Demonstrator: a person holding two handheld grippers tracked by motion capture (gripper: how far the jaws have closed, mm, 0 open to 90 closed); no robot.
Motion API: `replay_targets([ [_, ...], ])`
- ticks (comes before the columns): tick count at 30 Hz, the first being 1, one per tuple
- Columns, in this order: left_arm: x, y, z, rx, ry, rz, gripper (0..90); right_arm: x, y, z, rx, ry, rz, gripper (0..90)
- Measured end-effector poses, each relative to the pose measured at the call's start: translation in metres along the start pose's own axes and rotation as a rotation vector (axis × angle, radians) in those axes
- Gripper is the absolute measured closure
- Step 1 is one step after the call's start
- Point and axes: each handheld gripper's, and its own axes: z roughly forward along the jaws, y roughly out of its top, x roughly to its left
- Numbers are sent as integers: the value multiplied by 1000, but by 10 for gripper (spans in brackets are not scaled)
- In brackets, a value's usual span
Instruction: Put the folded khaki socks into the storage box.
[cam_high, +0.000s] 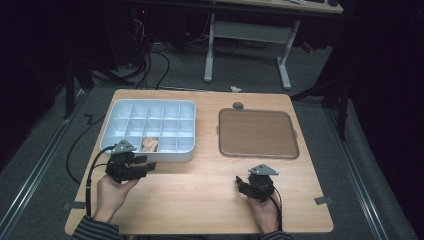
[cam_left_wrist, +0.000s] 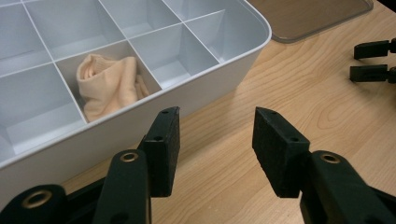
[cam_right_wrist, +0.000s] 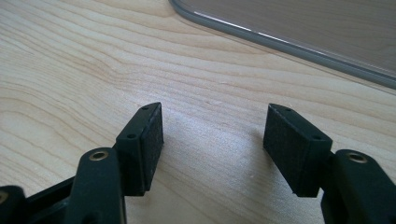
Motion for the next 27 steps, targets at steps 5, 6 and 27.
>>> replay_targets([
  [5,-1,-4,4,8,-4,-6,515,0,0,0,0,0,-1,381],
  [6,-2,-5,5,12,-5,-4,515,0,0,0,0,0,-1,381],
  [27,-4,-21,25,50,2,-25,495,0,0,0,0,0,0,381],
])
